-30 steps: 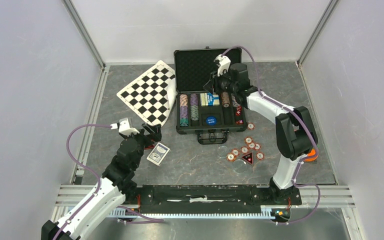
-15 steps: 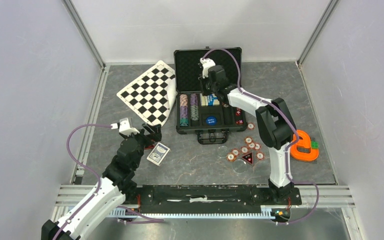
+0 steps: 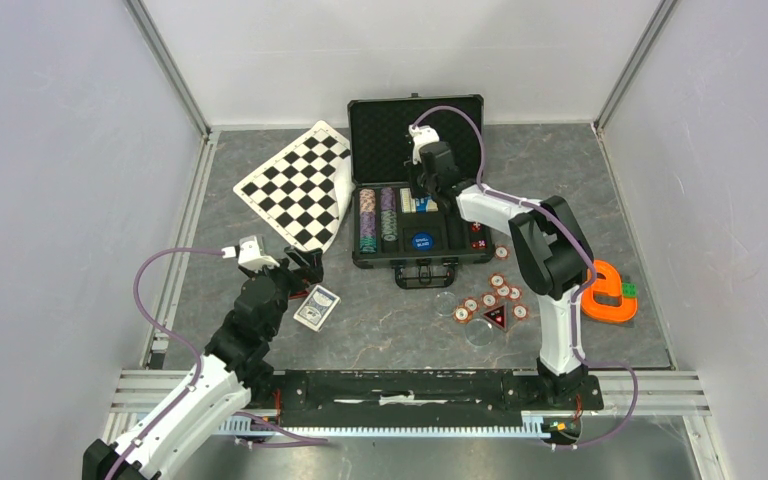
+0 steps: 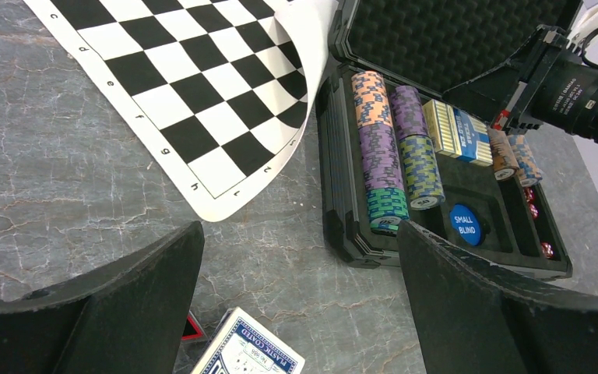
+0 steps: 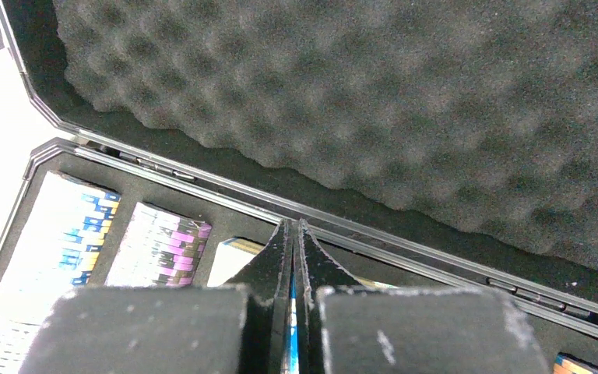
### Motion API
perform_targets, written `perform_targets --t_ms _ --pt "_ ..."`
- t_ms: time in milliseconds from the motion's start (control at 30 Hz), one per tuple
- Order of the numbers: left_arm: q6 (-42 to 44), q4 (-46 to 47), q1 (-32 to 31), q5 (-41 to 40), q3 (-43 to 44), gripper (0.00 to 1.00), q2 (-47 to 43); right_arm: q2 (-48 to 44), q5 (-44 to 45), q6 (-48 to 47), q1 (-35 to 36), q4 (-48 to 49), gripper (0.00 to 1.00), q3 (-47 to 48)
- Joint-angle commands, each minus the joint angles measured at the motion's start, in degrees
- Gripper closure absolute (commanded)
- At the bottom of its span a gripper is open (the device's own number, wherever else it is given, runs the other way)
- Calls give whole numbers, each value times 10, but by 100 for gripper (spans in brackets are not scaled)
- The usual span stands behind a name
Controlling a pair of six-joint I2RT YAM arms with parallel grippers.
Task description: Pack up texas hold em set
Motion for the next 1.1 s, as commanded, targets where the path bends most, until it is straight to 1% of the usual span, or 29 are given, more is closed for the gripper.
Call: perform_targets --t_ms 0,233,367,533,800,867,967,1067 --pt "22 21 1 -10 0 0 3 -7 17 2 0 -90 100 -11" --pt "23 21 1 -11 0 0 2 -34 48 -21 -2 -133 100 69" --pt "22 21 1 -9 0 0 3 -54 73 -27 -6 -135 100 77" --pt "21 21 1 -7 2 0 6 -56 85 -30 -18 -126 100 46" --pt "22 21 1 -8 1 0 7 -64 48 -8 -20 -67 100 -84" --pt "21 22 1 -7 1 0 8 -65 45 -3 -20 -60 100 -104" --pt "22 24 1 -6 2 0 11 -73 47 -5 -20 -60 100 -103" --pt "22 25 0 -5 1 0 12 -73 52 -15 -20 -88 100 -50"
